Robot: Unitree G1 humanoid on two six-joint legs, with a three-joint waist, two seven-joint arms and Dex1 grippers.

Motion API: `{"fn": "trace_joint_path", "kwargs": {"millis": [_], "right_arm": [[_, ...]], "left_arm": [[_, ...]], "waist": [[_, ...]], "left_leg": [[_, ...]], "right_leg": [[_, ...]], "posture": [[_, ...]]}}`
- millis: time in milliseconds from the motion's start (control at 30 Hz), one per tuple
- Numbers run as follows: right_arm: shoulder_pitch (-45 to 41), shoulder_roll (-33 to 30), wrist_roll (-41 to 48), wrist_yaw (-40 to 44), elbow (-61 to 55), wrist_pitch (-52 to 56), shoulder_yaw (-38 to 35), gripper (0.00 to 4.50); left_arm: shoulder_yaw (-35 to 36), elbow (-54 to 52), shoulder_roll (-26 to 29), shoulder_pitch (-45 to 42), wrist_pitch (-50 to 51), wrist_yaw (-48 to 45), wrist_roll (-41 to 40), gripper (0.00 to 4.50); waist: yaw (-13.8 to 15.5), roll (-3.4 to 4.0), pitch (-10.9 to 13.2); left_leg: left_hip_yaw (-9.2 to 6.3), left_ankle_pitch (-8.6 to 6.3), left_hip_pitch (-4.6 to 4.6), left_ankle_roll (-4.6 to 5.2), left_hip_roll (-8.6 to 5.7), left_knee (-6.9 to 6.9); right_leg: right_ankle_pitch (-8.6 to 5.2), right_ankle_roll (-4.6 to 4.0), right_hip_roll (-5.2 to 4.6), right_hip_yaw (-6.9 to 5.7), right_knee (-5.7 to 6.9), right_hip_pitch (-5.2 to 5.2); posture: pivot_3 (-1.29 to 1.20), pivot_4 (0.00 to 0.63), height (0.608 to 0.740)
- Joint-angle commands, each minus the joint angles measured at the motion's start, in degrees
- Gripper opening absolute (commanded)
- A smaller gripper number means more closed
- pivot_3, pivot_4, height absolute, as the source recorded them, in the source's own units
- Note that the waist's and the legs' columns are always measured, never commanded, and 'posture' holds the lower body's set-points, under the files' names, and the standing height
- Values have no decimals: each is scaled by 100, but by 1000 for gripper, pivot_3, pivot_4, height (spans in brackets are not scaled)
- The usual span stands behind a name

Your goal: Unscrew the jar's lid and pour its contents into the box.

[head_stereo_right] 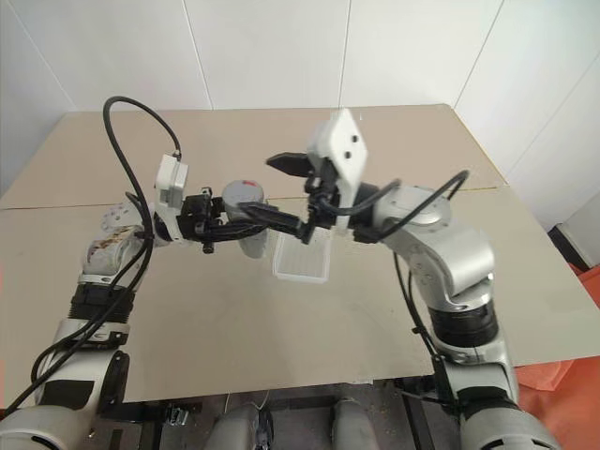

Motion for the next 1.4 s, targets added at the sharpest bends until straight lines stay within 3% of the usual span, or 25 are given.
{"fn": "trace_joint_path", "kwargs": {"millis": [33, 233, 567, 900, 1400], "right_arm": [[-291, 202, -402, -331, 214, -136, 202, 4466], [-438, 439, -754, -492, 756, -206, 247, 4466], [-118, -138, -353, -205, 427, -67, -379, 4466], [217, -433, 5, 279, 0, -149, -230, 4466], [-203, 185, -73, 127, 466, 74, -26, 4466]], "left_arm": [[56, -141, 2, -141, -97, -5, -31, 1992], [96, -218, 38, -77, -80, 13, -59, 1992], [146, -278, 171, 9, -63, 27, -86, 1992], [111, -177, 160, -93, -99, -15, -66, 1992], [103, -289, 181, 5, -109, -23, -29, 1992]], "waist": [[3, 0, 0], [19, 0, 0], [14, 0, 0], [13, 0, 0], [15, 0, 0]], "left_leg": [[0, 0, -1, 0, -1, 0], [2, 1, -5, 0, -3, 1], [-1, 0, -5, 0, -2, 0], [0, 0, -2, 0, -1, 0], [0, 1, -3, 0, -1, 0]], "right_leg": [[0, 0, 0, 0, -1, 0], [0, 0, -3, -2, -4, 0], [0, 0, -3, -4, -4, 0], [0, 0, -1, -2, -3, 0], [0, 0, -1, -2, -3, 0]], "posture": [[0, 150, 740], [0, 150, 740], [0, 150, 740], [0, 150, 740], [0, 150, 740]]}}
